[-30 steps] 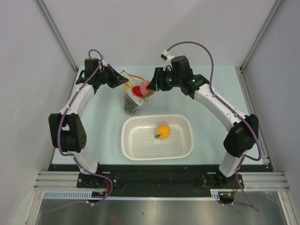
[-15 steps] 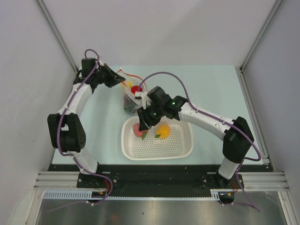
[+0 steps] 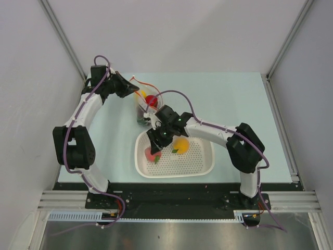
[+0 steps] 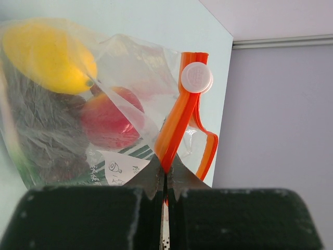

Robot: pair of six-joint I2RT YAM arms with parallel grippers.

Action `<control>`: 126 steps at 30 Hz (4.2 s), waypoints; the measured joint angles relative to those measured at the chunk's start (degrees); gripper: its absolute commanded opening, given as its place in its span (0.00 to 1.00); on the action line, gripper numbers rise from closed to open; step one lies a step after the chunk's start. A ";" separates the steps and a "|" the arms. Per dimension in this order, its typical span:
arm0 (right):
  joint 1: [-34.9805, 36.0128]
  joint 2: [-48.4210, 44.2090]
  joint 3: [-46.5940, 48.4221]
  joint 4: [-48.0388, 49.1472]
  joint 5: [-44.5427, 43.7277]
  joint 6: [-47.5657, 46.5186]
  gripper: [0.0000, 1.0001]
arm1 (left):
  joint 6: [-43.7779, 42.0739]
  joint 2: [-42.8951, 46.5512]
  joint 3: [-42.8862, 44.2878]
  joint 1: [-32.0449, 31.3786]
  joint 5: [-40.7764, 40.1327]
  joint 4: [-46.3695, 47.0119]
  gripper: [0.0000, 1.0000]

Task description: Open the zip-top bag and remove the fake food

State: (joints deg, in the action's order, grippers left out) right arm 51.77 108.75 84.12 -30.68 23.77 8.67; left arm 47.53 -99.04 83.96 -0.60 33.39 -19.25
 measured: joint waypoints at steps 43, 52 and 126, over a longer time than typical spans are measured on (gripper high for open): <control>-10.80 13.44 35.43 6.38 -12.11 11.96 0.13 | -0.57 4.24 -4.90 -0.74 -0.20 -0.57 0.00; -10.78 22.75 43.01 4.17 -15.52 10.99 0.23 | -0.61 5.09 -4.92 -2.93 -0.28 -1.22 0.00; -15.34 -0.04 29.73 -18.51 -0.85 9.27 0.20 | -6.05 3.26 -0.59 -4.11 -6.27 -8.28 0.00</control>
State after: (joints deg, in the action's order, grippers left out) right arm 36.42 108.71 113.84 -49.19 22.92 17.93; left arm 41.47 -95.79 83.37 -4.71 27.11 -27.53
